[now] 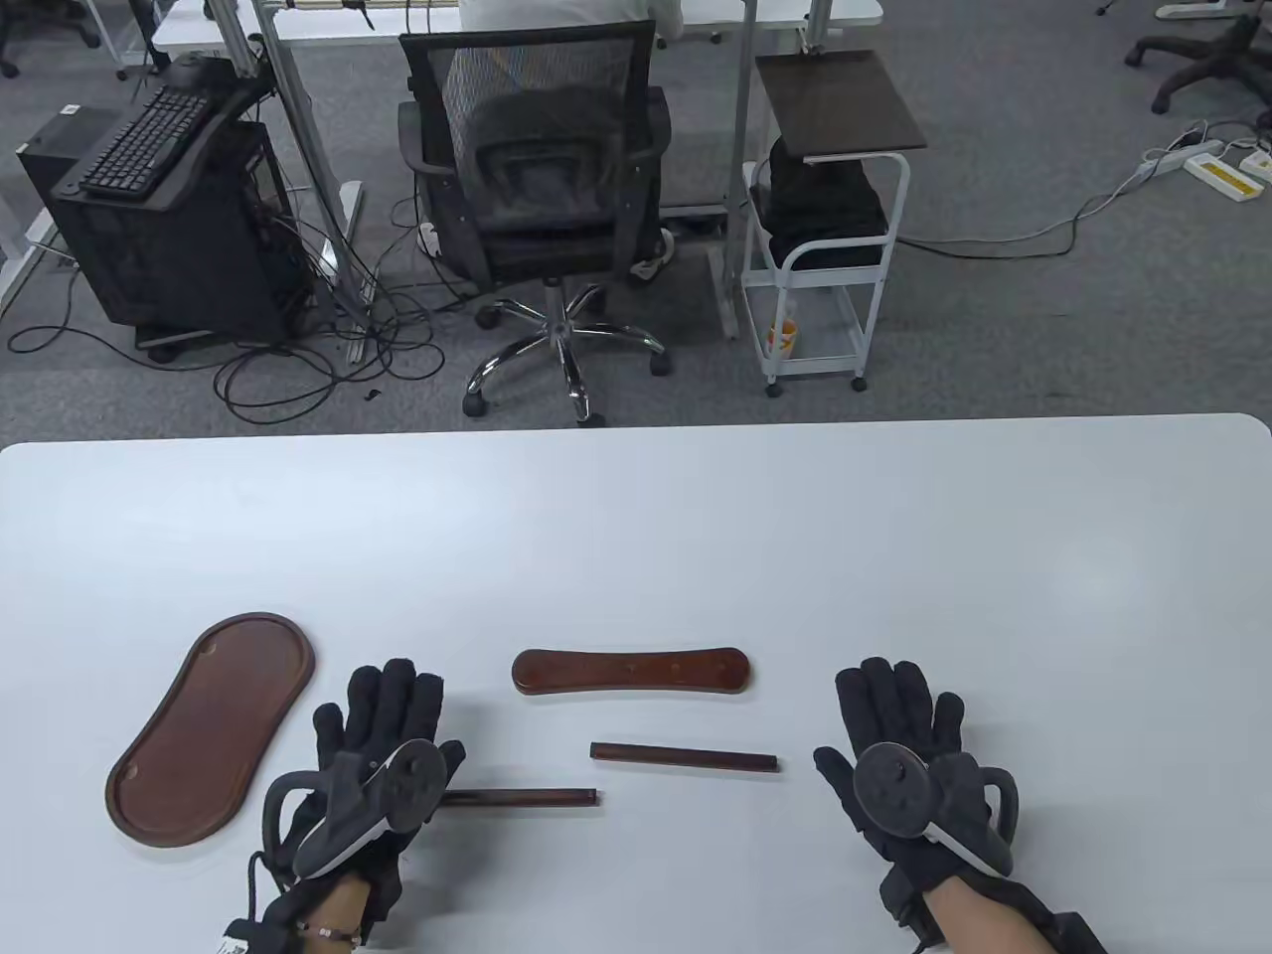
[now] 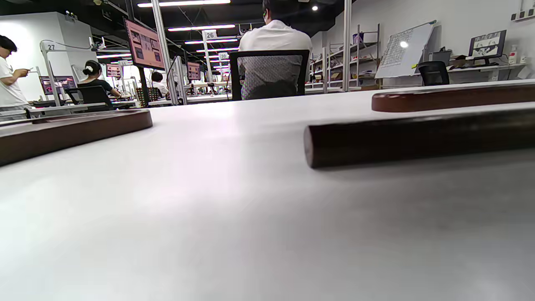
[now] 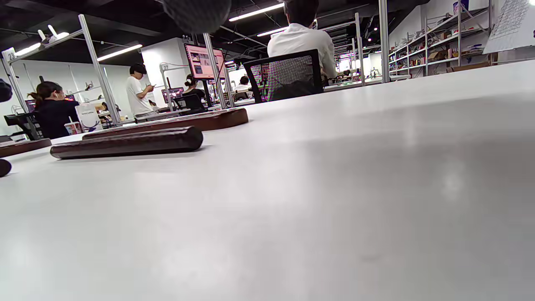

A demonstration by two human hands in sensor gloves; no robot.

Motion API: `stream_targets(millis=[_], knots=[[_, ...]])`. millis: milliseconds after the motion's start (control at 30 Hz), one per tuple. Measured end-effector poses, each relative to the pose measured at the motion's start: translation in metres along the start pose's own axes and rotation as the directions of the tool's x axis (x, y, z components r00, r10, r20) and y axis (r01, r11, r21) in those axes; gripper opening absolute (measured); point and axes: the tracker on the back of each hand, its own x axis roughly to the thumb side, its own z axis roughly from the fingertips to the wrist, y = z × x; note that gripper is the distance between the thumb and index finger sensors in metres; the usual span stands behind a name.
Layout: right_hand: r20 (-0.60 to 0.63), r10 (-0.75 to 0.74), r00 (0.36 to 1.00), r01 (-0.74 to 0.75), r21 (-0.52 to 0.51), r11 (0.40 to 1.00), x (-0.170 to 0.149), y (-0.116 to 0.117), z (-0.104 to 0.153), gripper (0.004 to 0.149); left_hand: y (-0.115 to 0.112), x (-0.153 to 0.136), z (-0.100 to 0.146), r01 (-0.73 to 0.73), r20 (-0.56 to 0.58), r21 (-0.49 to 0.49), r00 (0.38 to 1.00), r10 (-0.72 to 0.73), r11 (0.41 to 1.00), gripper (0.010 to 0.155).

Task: Fit key rack parts together into a complete key rack

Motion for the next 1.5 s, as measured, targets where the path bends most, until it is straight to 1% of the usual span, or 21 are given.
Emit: stream_targets(millis=[433, 567, 667, 800, 867, 1000, 1133, 1233, 1333, 1367, 1400, 1500], knots=[[-0.007, -0.011, 1.0, 0.011, 0.004, 1.0, -0.002, 0.001, -0.001, 0.071, -0.003, -0.001, -0.001, -0.004, -0.006, -0.036, 1.0, 0.004, 0.999, 0.07], [-0.008, -0.025, 1.0, 0.025, 0.002, 1.0, -0.003, 0.0, -0.001, 0.072, -0.003, -0.001, -0.002, -0.032, -0.021, -0.058, 0.999, 0.03, 0.998, 0.069], [-0.01, -0.033, 0.999, 0.033, 0.009, 0.999, -0.004, 0.0, -0.002, 0.071, -0.007, 0.004, -0.005, -0.083, -0.028, -0.099, 0.996, 0.081, 0.992, 0.067], [-0.009, -0.039, 0.999, 0.039, 0.007, 0.999, -0.004, -0.001, -0.002, 0.072, -0.011, 0.011, -0.014, -0.091, -0.086, -0.16, 0.993, 0.078, 0.983, 0.066], [-0.005, -0.041, 0.999, 0.041, 0.005, 0.999, -0.004, -0.001, -0.002, 0.072, -0.008, 0.013, -0.018, -0.083, -0.099, -0.15, 0.993, 0.069, 0.985, 0.066], [-0.005, -0.048, 0.999, 0.048, -0.015, 0.999, -0.004, -0.005, -0.003, 0.072, 0.007, 0.02, -0.033, -0.064, -0.106, -0.131, 0.993, 0.05, 0.989, 0.066], [-0.011, -0.056, 0.998, 0.056, -0.021, 0.998, -0.004, -0.006, -0.003, 0.071, 0.023, 0.036, -0.06, -0.067, -0.097, -0.161, 0.994, 0.052, 0.985, 0.067], [-0.016, -0.067, 0.998, 0.067, -0.02, 0.998, -0.005, -0.007, -0.003, 0.071, 0.026, 0.049, -0.083, -0.135, -0.125, -0.222, 0.986, 0.109, 0.966, 0.072], [-0.022, -0.074, 0.997, 0.073, -0.02, 0.997, -0.006, -0.007, -0.003, 0.071, 0.021, 0.06, -0.103, -0.256, -0.185, -0.263, 0.96, 0.212, 0.93, 0.073], [-0.022, -0.077, 0.997, 0.076, -0.02, 0.997, -0.006, -0.007, -0.003, 0.071, 0.019, 0.063, -0.108, -0.268, -0.201, -0.272, 0.955, 0.218, 0.924, 0.073], [-0.022, -0.079, 0.997, 0.078, -0.021, 0.997, -0.007, -0.007, -0.003, 0.071, 0.017, 0.069, -0.114, -0.248, -0.195, -0.295, 0.961, 0.196, 0.923, 0.075], [-0.024, -0.085, 0.996, 0.085, -0.021, 0.996, -0.007, -0.007, -0.004, 0.071, 0.014, 0.082, -0.128, -0.13, -0.145, -0.347, 0.986, 0.083, 0.929, 0.078]])
